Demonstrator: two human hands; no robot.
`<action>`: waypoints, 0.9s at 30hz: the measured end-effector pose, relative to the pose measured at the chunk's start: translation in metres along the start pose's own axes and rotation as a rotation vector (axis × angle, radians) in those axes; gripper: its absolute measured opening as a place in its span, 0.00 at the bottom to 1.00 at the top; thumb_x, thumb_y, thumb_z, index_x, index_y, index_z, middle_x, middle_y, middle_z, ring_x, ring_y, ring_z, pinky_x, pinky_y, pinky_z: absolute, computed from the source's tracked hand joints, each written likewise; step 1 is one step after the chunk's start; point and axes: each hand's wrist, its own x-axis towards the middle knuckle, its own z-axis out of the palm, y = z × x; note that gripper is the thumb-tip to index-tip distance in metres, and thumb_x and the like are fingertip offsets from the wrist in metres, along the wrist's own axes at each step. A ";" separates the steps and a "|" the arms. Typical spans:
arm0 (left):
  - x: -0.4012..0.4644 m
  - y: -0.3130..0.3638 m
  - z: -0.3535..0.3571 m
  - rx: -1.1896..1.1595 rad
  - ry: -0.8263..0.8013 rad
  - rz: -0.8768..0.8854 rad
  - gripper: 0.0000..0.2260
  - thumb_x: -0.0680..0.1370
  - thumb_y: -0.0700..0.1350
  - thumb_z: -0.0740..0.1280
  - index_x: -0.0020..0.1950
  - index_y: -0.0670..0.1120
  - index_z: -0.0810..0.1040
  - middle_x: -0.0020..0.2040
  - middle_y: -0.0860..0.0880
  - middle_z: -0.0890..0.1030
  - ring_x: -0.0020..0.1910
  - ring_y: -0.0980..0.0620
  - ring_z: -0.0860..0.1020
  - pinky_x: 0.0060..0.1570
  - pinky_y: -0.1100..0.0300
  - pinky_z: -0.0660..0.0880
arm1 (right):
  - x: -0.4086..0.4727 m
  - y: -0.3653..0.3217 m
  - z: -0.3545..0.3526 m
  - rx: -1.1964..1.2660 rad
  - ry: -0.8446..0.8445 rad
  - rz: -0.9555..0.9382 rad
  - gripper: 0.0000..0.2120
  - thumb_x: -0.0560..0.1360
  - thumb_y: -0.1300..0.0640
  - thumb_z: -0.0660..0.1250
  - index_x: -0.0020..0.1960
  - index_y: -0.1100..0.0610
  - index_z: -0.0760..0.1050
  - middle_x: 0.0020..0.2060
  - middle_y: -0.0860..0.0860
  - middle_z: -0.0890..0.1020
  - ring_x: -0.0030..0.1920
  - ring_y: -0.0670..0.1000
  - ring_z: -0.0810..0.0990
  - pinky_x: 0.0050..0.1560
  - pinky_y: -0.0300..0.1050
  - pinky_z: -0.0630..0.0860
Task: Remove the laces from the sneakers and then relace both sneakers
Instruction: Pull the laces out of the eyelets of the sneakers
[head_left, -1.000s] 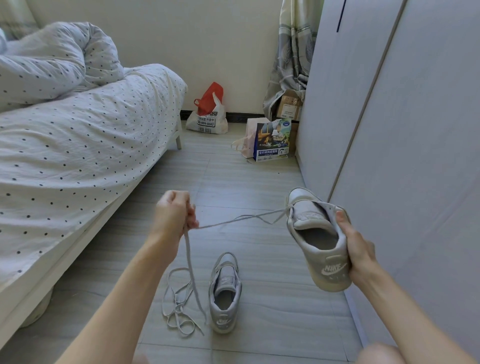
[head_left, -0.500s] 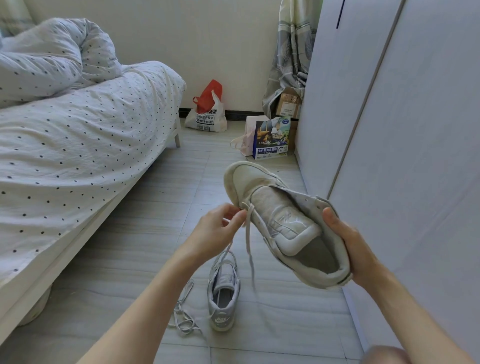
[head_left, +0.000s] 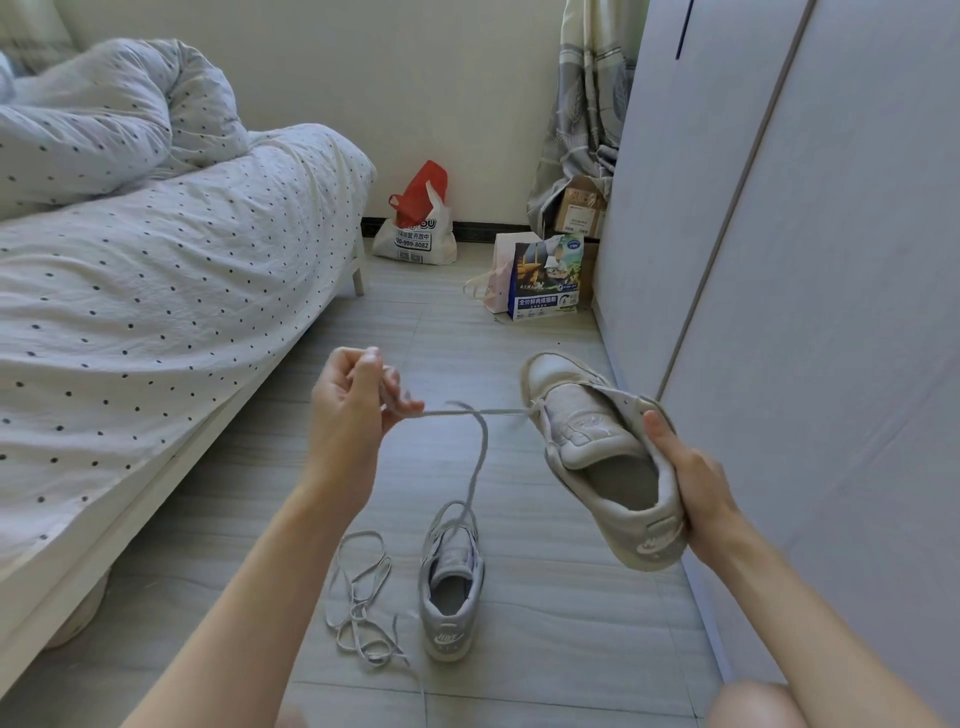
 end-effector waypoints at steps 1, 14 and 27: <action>0.000 0.001 -0.002 0.039 0.043 0.005 0.11 0.82 0.42 0.55 0.39 0.46 0.65 0.30 0.50 0.69 0.25 0.56 0.69 0.31 0.62 0.75 | 0.002 0.002 -0.002 0.005 0.034 0.013 0.23 0.65 0.39 0.72 0.45 0.60 0.81 0.39 0.55 0.85 0.38 0.52 0.84 0.34 0.42 0.77; -0.003 -0.049 0.001 1.063 -0.316 -0.041 0.12 0.76 0.59 0.63 0.50 0.51 0.73 0.46 0.54 0.76 0.46 0.58 0.74 0.44 0.63 0.69 | -0.008 0.001 -0.006 -0.090 -0.269 -0.083 0.32 0.58 0.31 0.73 0.47 0.58 0.83 0.44 0.59 0.85 0.46 0.57 0.84 0.39 0.44 0.80; -0.001 -0.048 0.007 0.760 -0.345 0.028 0.09 0.76 0.39 0.63 0.38 0.48 0.79 0.32 0.50 0.71 0.23 0.60 0.64 0.27 0.71 0.62 | -0.002 0.003 0.016 0.105 -0.375 0.128 0.32 0.68 0.36 0.66 0.60 0.60 0.77 0.55 0.60 0.81 0.56 0.58 0.81 0.57 0.51 0.75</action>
